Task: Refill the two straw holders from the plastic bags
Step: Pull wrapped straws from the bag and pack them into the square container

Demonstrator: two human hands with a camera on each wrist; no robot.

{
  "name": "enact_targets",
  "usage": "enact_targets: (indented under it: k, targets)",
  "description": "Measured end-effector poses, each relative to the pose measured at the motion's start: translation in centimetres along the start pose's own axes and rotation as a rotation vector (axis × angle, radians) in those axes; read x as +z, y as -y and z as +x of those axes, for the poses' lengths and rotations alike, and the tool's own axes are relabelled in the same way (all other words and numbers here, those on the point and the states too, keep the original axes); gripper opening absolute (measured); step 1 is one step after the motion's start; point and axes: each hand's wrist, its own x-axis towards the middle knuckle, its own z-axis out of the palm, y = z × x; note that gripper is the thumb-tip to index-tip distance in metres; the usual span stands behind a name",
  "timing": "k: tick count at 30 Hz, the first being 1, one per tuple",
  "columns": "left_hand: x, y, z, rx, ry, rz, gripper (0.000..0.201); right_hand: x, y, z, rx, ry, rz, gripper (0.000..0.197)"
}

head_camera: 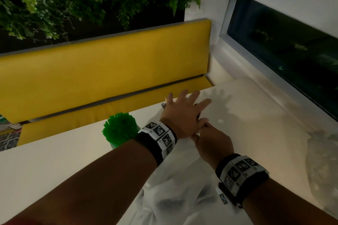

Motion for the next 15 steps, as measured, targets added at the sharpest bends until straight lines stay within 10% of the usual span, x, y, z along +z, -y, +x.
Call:
enact_targets:
  k: [6,11,15]
  targets:
    - [-0.9,1.0,-0.7,-0.045,0.085,-0.051,0.053,0.1,0.1,0.1,0.03,0.063,-0.056,0.022]
    - [-1.0,-1.9,-9.5,0.119,-0.458,-0.489,0.021,-0.5,0.1,-2.3,0.071,0.051,0.099,0.034]
    - [4.8,-4.0,-16.3,-0.054,0.021,-0.685,0.02,-0.6,0.2,-7.1,0.174,0.055,0.194,0.066]
